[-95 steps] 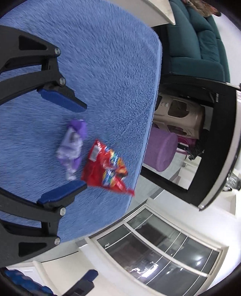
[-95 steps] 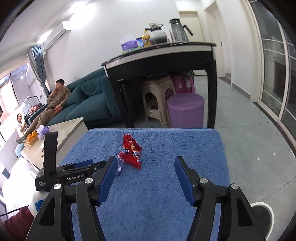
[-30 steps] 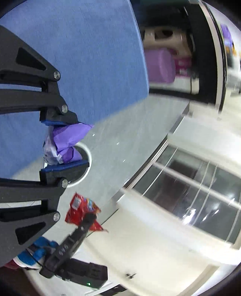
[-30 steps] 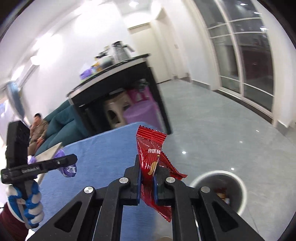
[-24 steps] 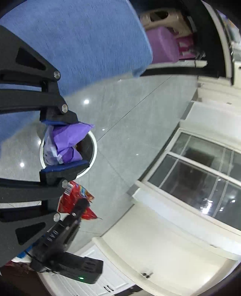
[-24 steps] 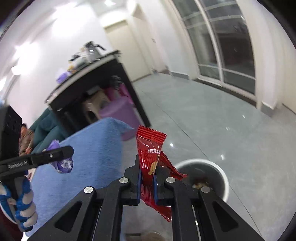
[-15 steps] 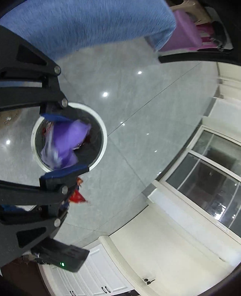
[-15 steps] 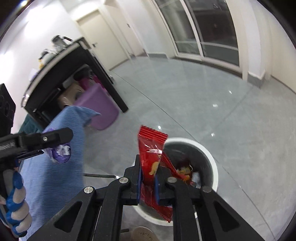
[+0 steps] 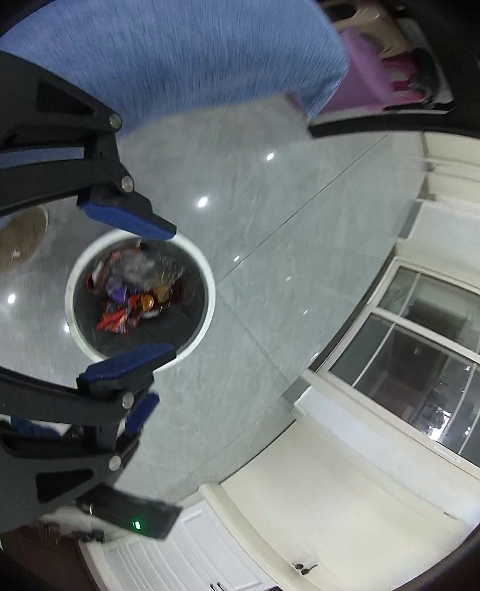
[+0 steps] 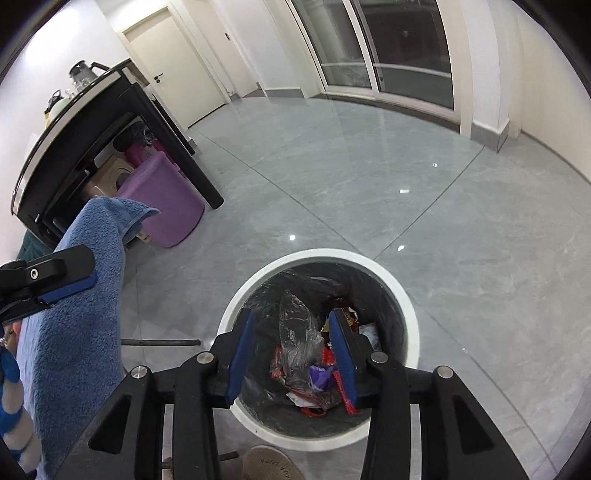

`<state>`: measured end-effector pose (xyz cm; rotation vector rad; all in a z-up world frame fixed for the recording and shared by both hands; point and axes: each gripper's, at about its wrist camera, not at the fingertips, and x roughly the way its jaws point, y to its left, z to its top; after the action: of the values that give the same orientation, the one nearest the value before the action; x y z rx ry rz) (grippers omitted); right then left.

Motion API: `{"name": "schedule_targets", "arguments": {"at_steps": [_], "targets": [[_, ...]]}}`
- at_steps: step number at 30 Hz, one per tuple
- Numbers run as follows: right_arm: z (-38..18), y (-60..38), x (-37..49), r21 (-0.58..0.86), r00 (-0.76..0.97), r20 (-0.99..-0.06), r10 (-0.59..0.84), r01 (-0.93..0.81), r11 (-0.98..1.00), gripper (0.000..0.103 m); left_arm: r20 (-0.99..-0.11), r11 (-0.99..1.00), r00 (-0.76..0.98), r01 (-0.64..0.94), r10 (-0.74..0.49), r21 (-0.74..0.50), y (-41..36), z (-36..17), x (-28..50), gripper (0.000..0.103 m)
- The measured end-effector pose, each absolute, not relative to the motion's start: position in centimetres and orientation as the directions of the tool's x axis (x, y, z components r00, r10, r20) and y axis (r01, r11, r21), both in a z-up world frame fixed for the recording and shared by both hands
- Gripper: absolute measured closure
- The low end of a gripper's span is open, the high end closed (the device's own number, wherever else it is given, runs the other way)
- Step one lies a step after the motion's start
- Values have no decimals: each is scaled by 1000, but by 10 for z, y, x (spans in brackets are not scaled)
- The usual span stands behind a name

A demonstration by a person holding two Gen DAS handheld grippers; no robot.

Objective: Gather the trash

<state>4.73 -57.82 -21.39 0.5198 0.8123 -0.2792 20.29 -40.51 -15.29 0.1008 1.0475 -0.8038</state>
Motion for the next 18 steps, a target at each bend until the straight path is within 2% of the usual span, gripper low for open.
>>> {"name": "schedule_targets", "arguments": {"at_steps": [6,11,18], "targets": [[-164,-543,22,323,715,-697,-52,378,868,59,-753,765,442,633,-487,-123,-340,-106,166,46],[-110,-490,3,315,783,-621,-25,279,907,53,-689,824,577,564,-439,-53,-272,-69,138,43],[-42,-392,-8,222,852,-523,28,104,970,36,-582,912,745,409,-325,15,-159,-26,99,43]]}}
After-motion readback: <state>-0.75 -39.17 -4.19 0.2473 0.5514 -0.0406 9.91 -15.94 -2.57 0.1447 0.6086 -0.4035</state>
